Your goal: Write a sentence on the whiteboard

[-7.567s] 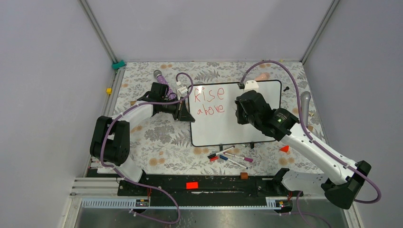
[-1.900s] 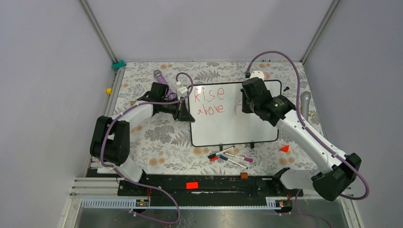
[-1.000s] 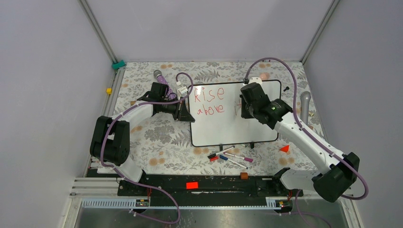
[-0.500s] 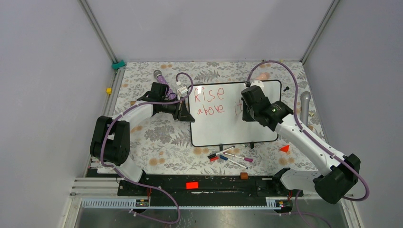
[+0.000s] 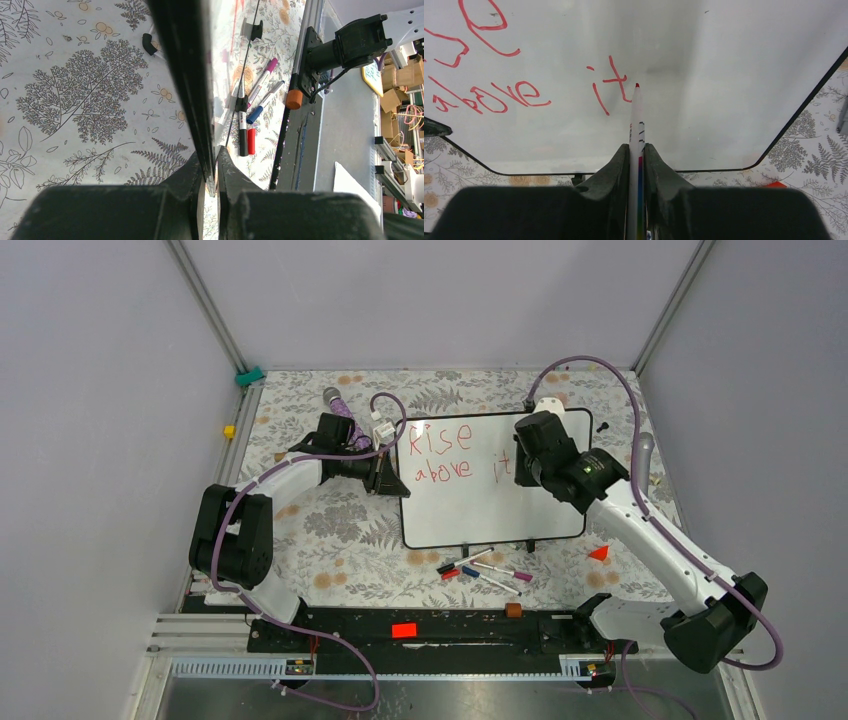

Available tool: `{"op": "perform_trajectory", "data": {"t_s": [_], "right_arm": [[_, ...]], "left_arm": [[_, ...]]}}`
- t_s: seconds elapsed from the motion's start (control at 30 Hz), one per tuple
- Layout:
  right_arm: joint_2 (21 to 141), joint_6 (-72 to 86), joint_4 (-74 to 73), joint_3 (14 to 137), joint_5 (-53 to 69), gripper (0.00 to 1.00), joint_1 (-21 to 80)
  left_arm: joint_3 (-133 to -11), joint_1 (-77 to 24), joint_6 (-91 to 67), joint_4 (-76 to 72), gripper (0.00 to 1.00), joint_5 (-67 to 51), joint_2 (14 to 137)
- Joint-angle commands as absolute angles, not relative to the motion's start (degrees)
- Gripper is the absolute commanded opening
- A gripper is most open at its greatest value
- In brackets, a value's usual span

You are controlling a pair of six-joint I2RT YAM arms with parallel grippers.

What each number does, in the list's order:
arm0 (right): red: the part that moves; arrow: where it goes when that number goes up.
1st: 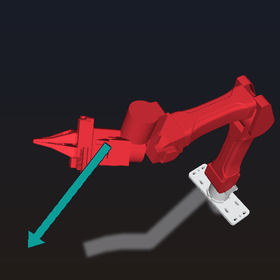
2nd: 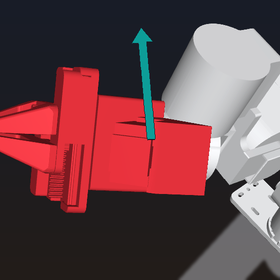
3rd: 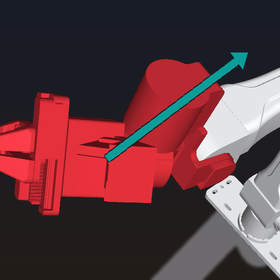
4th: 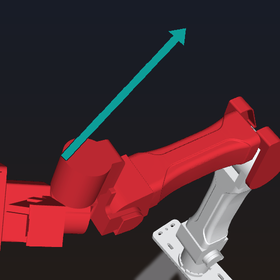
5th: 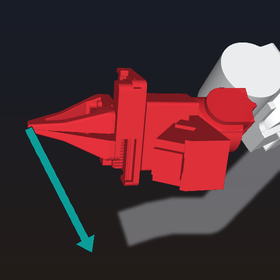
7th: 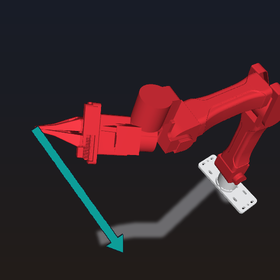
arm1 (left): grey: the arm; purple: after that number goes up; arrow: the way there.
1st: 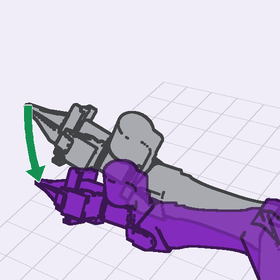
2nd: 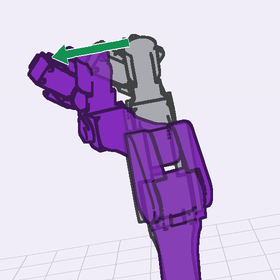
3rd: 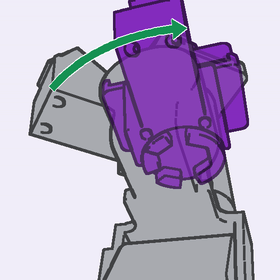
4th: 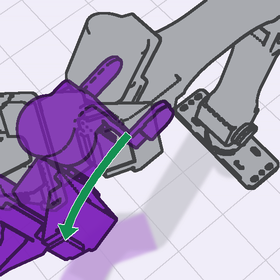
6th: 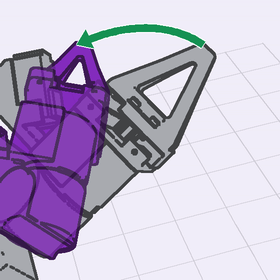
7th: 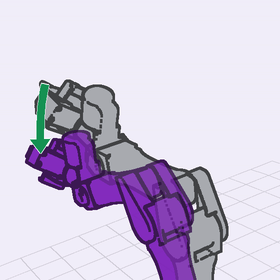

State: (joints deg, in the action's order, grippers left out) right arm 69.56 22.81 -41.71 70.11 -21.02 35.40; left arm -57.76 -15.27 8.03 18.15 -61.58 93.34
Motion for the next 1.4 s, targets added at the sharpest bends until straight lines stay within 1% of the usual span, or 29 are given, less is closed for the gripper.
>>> {"op": "perform_trajectory", "data": {"t_s": [0.0, 0.33, 0.63, 1.37], "right_arm": [[68.76, 21.52, -43.46, 72.35, -24.16, 0.0, 33.83], [67.77, 21.41, -43.44, 70.95, -23.45, 0.0, 30.66], [65.71, 23.01, -43.46, 68.84, -19.69, 0.0, 26.75], [69.56, 23.49, -43.37, 70.64, -17.06, 0.0, 23.58]], "left_arm": [[-57.05, -16.06, 13.27, 22.97, 0.0, -54.05, 92.74], [-56.95, -16.11, 13.27, 22.96, 0.0, -53.98, 92.87], [-57.08, -16.13, 13.27, 23.01, 0.0, -54.09, 93.05], [-57.13, -16.07, 13.27, 22.9, 0.0, -54.3, 93.19]]}}
